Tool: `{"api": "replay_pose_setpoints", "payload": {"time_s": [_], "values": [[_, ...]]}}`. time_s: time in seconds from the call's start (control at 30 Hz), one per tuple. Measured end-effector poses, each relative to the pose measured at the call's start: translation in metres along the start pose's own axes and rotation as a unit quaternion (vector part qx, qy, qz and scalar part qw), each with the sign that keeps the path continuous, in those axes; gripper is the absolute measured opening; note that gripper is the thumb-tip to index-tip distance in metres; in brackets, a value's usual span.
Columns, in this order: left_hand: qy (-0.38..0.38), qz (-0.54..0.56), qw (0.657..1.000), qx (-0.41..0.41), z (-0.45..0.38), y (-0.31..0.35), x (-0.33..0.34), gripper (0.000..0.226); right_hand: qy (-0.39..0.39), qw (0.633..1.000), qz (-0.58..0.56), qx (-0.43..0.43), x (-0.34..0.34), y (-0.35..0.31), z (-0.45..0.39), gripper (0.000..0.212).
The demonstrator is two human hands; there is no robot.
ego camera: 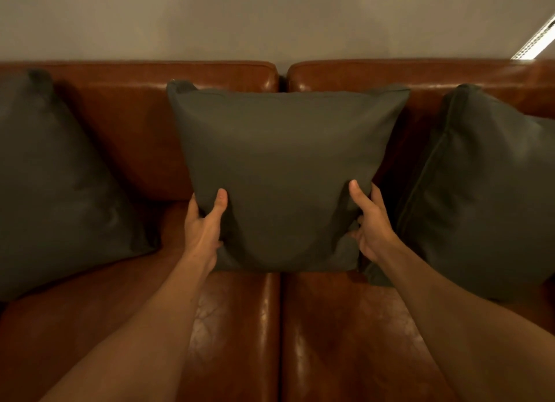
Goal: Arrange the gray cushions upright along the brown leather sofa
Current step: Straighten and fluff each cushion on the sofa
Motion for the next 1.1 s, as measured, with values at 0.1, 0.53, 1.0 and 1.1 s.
{"api": "replay_pose_setpoints", "payload": {"time_s": [0.1, 0.53, 1.0, 1.1], "values": [[-0.008, 0.0, 1.0, 0.006, 0.002, -0.004, -0.002, 0.057, 0.003, 1.0, 0.0, -0.007, -0.001, 0.003, 0.001, 0.059], [-0.024, -0.034, 0.999, 0.028, -0.001, 0.002, 0.001, 0.054, 0.027, 0.999, 0.043, -0.013, 0.005, -0.004, -0.007, 0.075], [-0.028, -0.087, 0.996, 0.01, -0.001, 0.012, 0.001, 0.058, 0.022, 0.997, 0.069, 0.035, 0.0, -0.005, -0.003, 0.076], [-0.021, -0.105, 0.994, 0.023, 0.007, 0.006, -0.002, 0.059, 0.017, 0.994, 0.098, 0.038, -0.005, -0.007, 0.004, 0.074]]}}
Point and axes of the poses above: each hand's wrist, its own z-axis away from the middle knuckle, its own x-axis out of the palm, y = z × x, the point moved 2 cm from there along -z, towards the middle knuckle, and after that the axes turned 9 degrees about -y, right-handed, at the moved point
